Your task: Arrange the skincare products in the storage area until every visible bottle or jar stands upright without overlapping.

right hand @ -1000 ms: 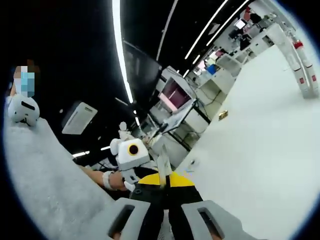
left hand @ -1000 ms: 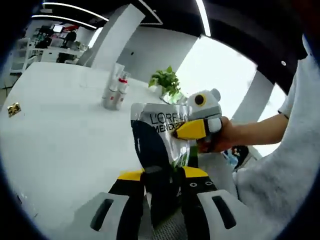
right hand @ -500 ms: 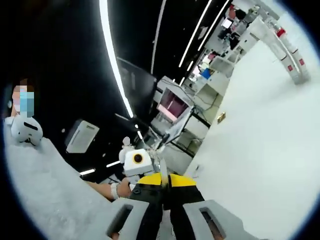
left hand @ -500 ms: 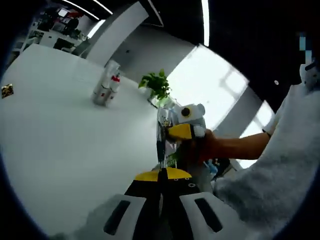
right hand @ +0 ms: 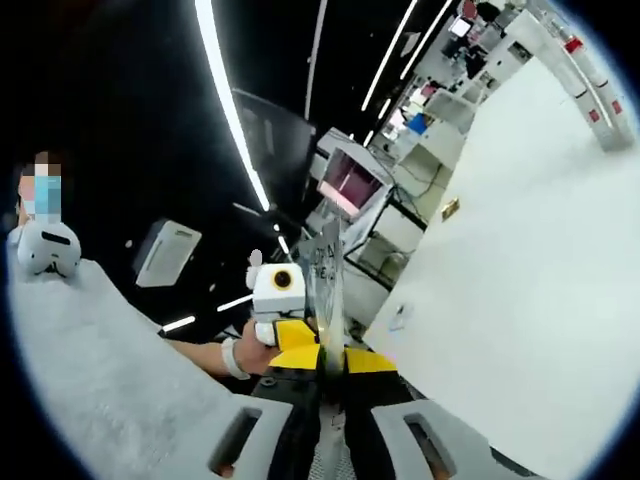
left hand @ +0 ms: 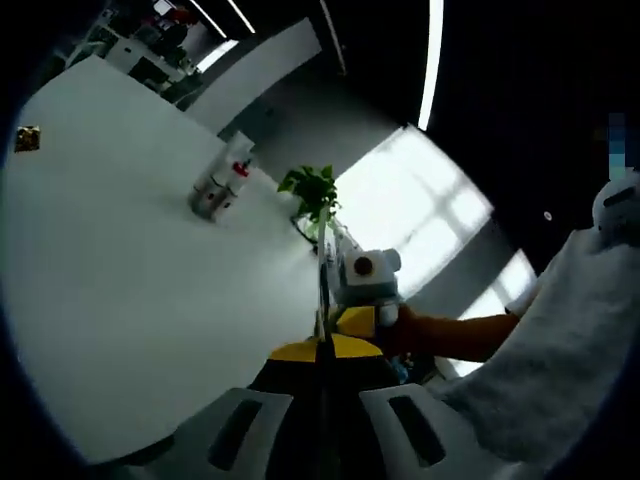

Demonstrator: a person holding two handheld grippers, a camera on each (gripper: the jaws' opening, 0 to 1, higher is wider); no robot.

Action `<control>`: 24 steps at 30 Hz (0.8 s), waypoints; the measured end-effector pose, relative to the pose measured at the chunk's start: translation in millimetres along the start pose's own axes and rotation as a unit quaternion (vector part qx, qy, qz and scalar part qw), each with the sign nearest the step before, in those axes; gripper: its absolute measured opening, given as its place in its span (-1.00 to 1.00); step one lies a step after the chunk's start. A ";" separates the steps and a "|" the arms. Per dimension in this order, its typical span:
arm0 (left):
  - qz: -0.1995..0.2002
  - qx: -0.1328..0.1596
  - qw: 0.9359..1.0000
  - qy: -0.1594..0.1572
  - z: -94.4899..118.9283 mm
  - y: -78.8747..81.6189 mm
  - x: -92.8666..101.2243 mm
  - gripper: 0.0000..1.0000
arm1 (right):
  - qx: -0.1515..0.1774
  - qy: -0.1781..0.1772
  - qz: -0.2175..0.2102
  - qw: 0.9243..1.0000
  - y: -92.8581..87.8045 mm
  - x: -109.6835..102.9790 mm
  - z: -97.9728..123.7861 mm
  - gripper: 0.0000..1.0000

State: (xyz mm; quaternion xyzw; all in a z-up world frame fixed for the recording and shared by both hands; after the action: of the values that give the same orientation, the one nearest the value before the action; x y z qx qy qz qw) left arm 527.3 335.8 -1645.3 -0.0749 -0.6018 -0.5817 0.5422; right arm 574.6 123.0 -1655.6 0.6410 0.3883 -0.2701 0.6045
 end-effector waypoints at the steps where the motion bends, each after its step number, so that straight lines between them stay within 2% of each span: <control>1: -0.002 0.001 1.000 0.003 0.0 0.1 -0.1 -1.00 | -0.001 0.005 -0.001 1.000 -0.3 -1.1 -0.4 -1.00; 4: 0.006 0.000 1.000 0.002 -1.1 -0.3 -0.3 -1.00 | 0.002 0.002 -0.007 1.000 0.6 0.2 -0.4 -1.00; 6: 0.019 0.008 1.000 0.005 0.8 1.6 -3.0 -1.00 | -0.002 -0.008 -0.017 1.000 -0.5 2.1 1.0 -0.88; 8: 0.040 0.020 0.999 0.002 3.4 5.1 -4.9 -1.00 | -0.014 -0.009 -0.009 1.000 -2.2 1.2 2.6 -1.00; 9: 0.044 0.016 0.999 -0.001 2.7 4.5 -5.4 -1.00 | -0.007 0.002 -0.003 1.000 -1.5 -1.1 2.2 -1.00; 11: 0.042 0.023 0.999 -0.001 1.4 4.7 -3.9 -1.00 | 0.000 -0.007 0.000 1.000 0.8 -1.1 3.1 -1.00; 13: 0.039 0.034 0.999 -0.012 0.9 5.3 -3.8 -0.99 | 0.023 0.008 -0.019 1.000 2.7 -1.5 5.4 -1.00; 15: 0.041 0.038 0.998 -0.019 0.3 5.1 -2.7 -0.96 | 0.030 0.017 -0.026 0.999 4.3 -3.7 6.7 -1.00; 17: 0.057 0.015 0.998 -0.036 -3.1 1.4 0.4 -0.80 | 0.044 0.016 -0.029 0.998 7.3 -4.9 6.0 -1.00; 19: 0.038 0.000 0.998 -0.041 -6.6 -2.3 3.5 -0.75 | 0.067 0.032 -0.036 0.997 10.8 -7.6 2.9 -1.00; 20: 0.020 -0.013 0.999 -0.036 -7.9 -5.2 4.5 -0.81 | 0.069 0.035 -0.039 0.996 11.5 -8.1 0.7 -1.00; 21: 0.022 -0.018 0.999 -0.033 -8.1 -6.4 4.4 -0.90 | 0.068 0.034 -0.039 0.996 11.7 -8.4 -2.0 -1.00; 22: 0.034 -0.023 0.998 -0.053 -5.9 -6.0 6.6 -0.97 | 0.047 0.017 -0.027 0.998 9.9 -6.6 -4.2 -1.00; 24: 0.041 -0.022 0.998 -0.048 -2.3 -3.2 3.4 -0.99 | 0.056 0.024 -0.036 0.997 10.7 -7.6 -6.4 -1.00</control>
State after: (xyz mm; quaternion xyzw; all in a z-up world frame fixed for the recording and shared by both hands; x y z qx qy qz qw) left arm 524.9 331.2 -1645.3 -0.1398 -0.6105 -0.5677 0.5343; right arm 578.5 128.4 -1642.6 0.6656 0.4101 -0.2975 0.5480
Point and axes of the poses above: the point that each gripper's makers call its tool centre point, and the gripper's own axes: z roughly backward along the fingers, x roughly to its right, y roughly out of its top, the point moved 10 cm from there along z, roughly backward along the fingers, and after that the axes turned 12 degrees about y, right-handed, at the moved point
